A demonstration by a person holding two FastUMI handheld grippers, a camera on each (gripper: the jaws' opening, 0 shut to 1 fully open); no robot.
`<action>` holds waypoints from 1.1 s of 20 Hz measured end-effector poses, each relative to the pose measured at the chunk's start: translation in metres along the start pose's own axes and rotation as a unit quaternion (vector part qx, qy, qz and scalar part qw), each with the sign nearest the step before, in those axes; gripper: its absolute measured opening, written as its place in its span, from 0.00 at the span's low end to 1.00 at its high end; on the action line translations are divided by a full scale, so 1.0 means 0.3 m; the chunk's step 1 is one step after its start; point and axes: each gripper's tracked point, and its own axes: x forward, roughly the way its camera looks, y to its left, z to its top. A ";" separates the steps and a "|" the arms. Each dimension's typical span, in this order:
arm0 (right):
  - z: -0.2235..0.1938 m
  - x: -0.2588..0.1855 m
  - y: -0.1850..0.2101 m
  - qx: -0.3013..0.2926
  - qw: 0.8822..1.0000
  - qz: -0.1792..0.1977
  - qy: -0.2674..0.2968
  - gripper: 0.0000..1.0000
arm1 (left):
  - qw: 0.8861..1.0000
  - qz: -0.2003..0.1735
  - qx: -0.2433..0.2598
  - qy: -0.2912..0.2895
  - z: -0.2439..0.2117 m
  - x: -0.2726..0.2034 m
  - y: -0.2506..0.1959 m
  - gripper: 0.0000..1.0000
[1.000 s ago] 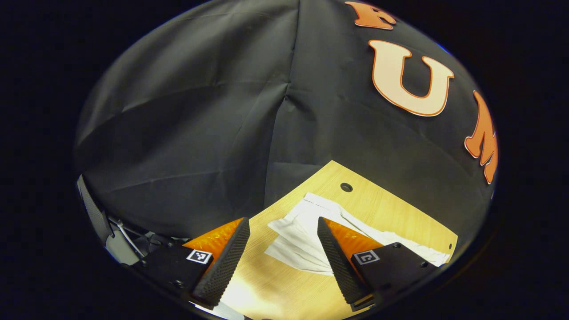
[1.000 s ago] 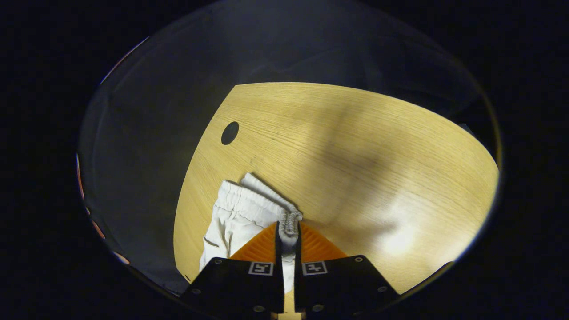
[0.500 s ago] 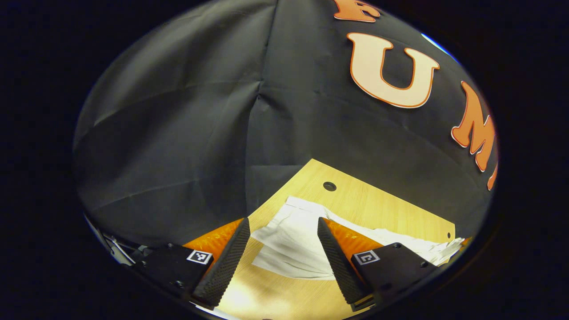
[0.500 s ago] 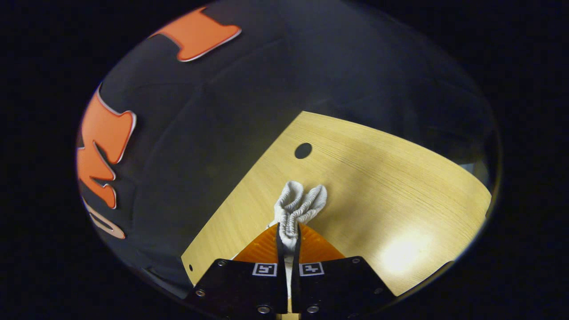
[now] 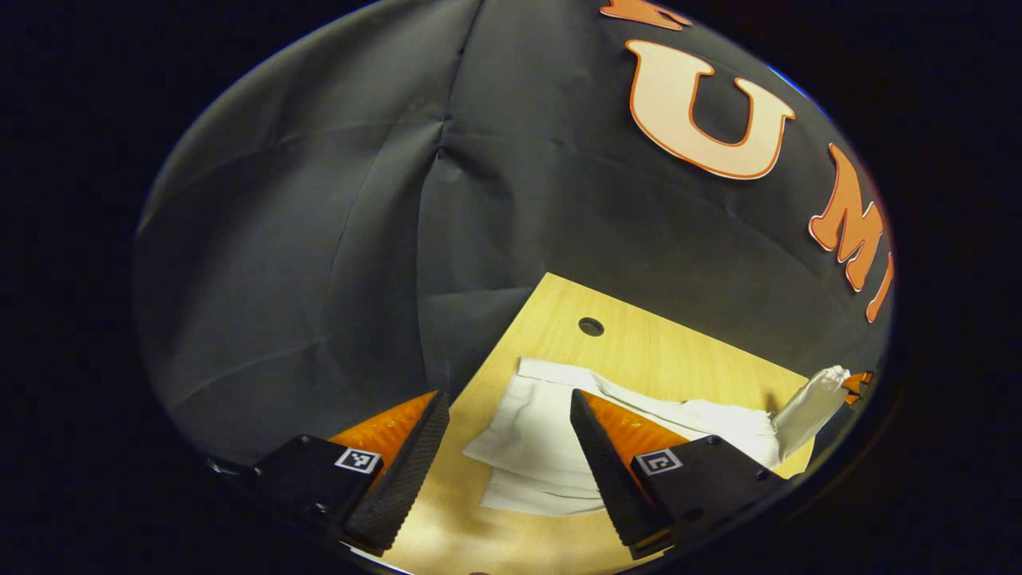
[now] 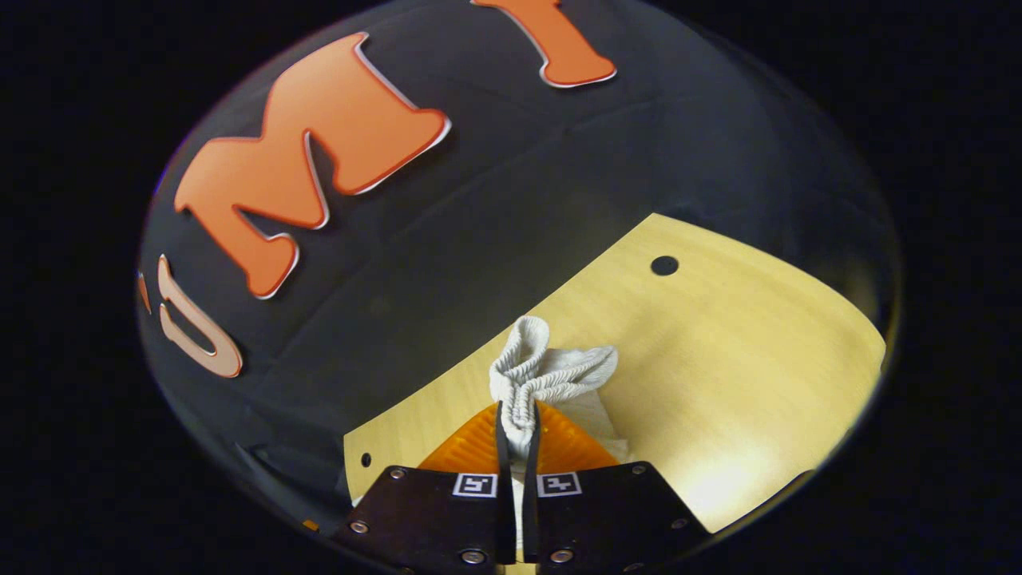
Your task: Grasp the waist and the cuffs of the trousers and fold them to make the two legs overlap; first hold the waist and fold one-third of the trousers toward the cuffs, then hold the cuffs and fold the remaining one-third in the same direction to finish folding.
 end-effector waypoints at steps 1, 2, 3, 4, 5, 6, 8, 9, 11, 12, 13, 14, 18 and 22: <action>-0.046 -0.005 0.061 -0.009 1.000 0.007 0.006 0.04 | 1.000 -0.003 0.005 -0.001 0.006 -0.003 0.001 1.00; -0.088 -0.006 0.123 -0.020 1.000 0.012 0.010 0.04 | 1.000 -0.006 0.009 -0.001 0.011 -0.004 0.002 0.99; -0.138 -0.002 0.189 -0.031 0.999 0.018 0.016 0.04 | 1.000 -0.009 0.010 -0.001 0.015 -0.002 0.004 1.00; -0.183 0.003 0.241 -0.038 0.999 0.026 0.024 0.04 | 1.000 -0.013 0.009 -0.001 0.019 -0.001 0.004 1.00; -0.227 0.021 0.285 -0.044 0.998 0.033 0.034 0.04 | 1.000 -0.017 0.006 0.001 0.019 0.002 0.007 0.99; -0.275 0.040 0.319 -0.050 0.997 0.038 0.046 0.04 | 1.000 -0.020 0.002 0.004 0.013 0.004 0.006 1.00; -0.383 0.076 0.377 -0.066 0.995 0.036 0.067 0.04 | 1.000 -0.026 -0.006 0.010 0.009 -0.001 0.003 0.97; -0.434 0.098 0.386 -0.073 0.994 0.033 0.078 0.04 | 1.000 -0.027 -0.011 0.012 0.008 -0.001 0.007 0.99; -0.469 0.106 0.384 -0.088 0.991 0.030 0.098 0.04 | 0.999 -0.028 -0.017 0.015 0.008 0.003 0.011 1.00; -0.468 0.111 0.379 -0.092 0.989 0.029 0.110 0.04 | 0.999 -0.027 -0.019 0.018 0.004 0.005 0.012 1.00; -0.444 0.094 0.378 -0.096 0.988 0.027 0.120 0.04 | 0.999 -0.026 -0.023 0.020 -0.001 0.006 0.013 0.99; -0.438 0.092 0.374 -0.104 0.986 0.024 0.128 0.04 | 0.999 -0.025 -0.026 0.023 -0.001 0.007 0.013 1.00; -0.450 0.096 0.386 -0.130 0.979 0.017 0.159 0.09 | 0.998 -0.024 -0.043 0.036 -0.017 0.011 0.007 1.00; -0.426 0.092 0.397 -0.109 0.975 0.049 0.189 0.24 | 0.996 -0.024 -0.063 0.052 -0.032 0.018 0.004 1.00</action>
